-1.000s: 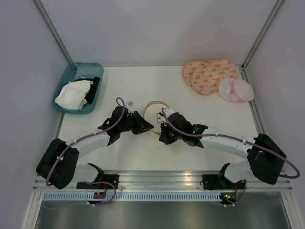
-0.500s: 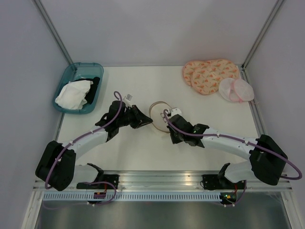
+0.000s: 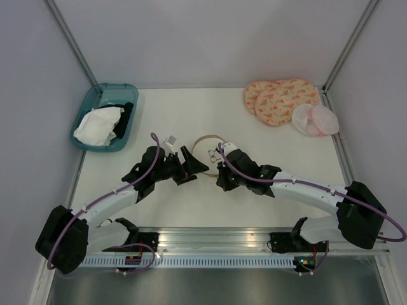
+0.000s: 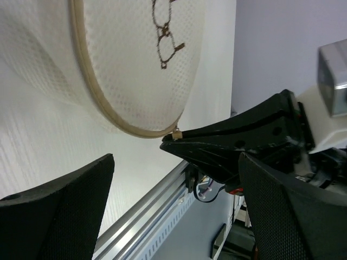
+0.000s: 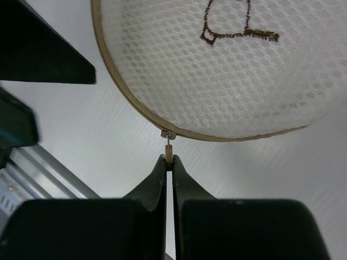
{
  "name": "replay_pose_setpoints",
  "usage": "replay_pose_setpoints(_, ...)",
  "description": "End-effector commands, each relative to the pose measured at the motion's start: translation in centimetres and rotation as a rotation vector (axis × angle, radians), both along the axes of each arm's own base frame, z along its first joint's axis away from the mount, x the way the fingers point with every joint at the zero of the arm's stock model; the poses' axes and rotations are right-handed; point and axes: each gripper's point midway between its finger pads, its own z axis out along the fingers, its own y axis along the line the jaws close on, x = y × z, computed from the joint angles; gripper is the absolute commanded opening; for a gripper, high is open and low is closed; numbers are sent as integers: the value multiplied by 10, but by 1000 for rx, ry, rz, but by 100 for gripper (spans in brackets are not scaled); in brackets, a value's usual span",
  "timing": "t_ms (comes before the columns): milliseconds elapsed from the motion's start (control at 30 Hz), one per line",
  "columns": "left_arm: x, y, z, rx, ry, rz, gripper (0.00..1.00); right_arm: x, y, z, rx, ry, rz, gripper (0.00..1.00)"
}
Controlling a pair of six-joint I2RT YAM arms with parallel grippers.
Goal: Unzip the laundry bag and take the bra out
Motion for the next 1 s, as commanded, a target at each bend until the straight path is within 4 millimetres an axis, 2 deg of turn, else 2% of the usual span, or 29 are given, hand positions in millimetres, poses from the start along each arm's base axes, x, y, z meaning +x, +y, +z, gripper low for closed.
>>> replay_pose_setpoints(0,-4,4,-17,17,53,41,98,-3,34,42,188,-33,92,1)
replay_pose_setpoints(200,12,-2,-31,21,63,67,93,-11,44,48,236,-18,142,0)
replay_pose_setpoints(433,27,-9,-26,-21,45,107,78,-25,47,45,234,1,206,0)
replay_pose_setpoints(633,28,-9,-26,-19,39,110,47,-35,45,35,193,22,249,1)
replay_pose_setpoints(667,29,-9,-26,-18,38,110,34,-35,44,33,183,19,244,0)
replay_pose_setpoints(733,28,-9,-27,-13,43,108,20,-35,40,30,156,27,232,0)
replay_pose_setpoints(833,27,-9,-30,-1,50,97,13,-27,26,18,61,21,171,0)
replay_pose_setpoints(967,29,-10,-28,19,37,84,10,-19,-5,-2,-100,24,77,1)
